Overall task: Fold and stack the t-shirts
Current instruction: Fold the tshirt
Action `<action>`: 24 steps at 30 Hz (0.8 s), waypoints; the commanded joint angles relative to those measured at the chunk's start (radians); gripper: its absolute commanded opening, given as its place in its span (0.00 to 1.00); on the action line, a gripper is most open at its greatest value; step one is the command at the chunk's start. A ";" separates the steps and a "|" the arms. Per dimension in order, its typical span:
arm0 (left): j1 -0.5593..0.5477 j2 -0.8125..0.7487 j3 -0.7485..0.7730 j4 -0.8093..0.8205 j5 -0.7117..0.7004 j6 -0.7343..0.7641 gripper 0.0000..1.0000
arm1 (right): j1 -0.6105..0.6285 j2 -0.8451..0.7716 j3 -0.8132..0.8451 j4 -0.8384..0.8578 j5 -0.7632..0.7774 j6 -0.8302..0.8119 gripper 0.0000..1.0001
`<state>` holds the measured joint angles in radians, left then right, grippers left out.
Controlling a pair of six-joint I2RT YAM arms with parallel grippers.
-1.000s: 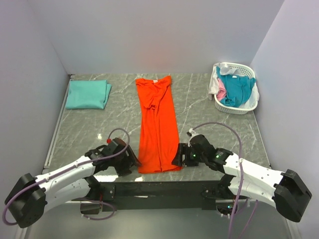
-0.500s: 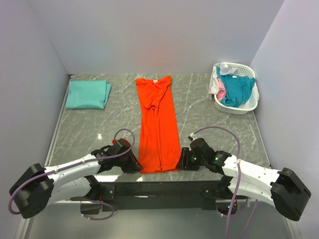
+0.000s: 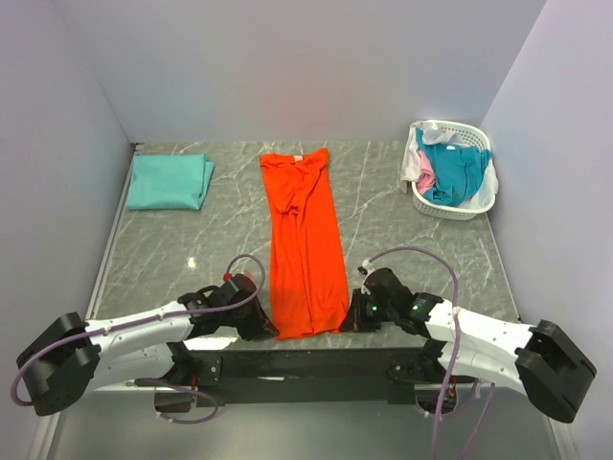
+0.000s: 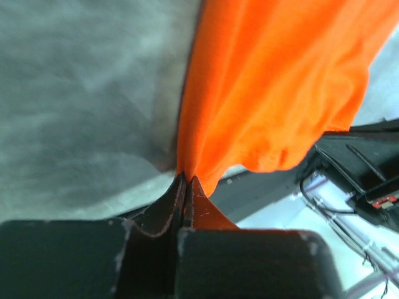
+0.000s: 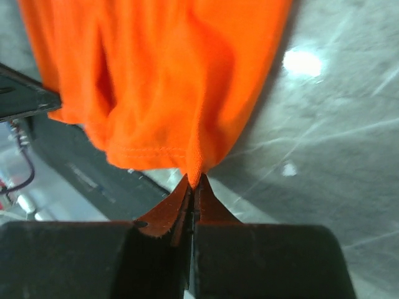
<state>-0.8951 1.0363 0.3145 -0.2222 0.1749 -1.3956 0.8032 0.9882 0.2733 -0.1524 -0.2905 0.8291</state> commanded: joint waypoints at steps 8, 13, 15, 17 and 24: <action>-0.031 -0.073 0.030 0.031 -0.027 0.006 0.00 | 0.010 -0.169 0.082 -0.090 -0.019 -0.061 0.00; -0.016 0.002 0.138 0.021 -0.104 0.070 0.00 | -0.010 -0.102 0.162 -0.118 0.063 -0.133 0.00; 0.005 0.031 0.187 0.000 -0.112 0.105 0.00 | -0.022 -0.080 0.210 -0.119 0.073 -0.153 0.00; 0.041 0.053 0.205 0.007 -0.112 0.136 0.00 | -0.035 -0.053 0.254 -0.118 0.082 -0.179 0.00; 0.179 0.140 0.303 0.064 -0.032 0.247 0.00 | -0.119 0.043 0.368 -0.131 0.065 -0.229 0.00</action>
<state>-0.7544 1.1442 0.5446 -0.2043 0.1143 -1.2320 0.7143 1.0054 0.5819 -0.2863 -0.2283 0.6453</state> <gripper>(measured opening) 0.013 0.011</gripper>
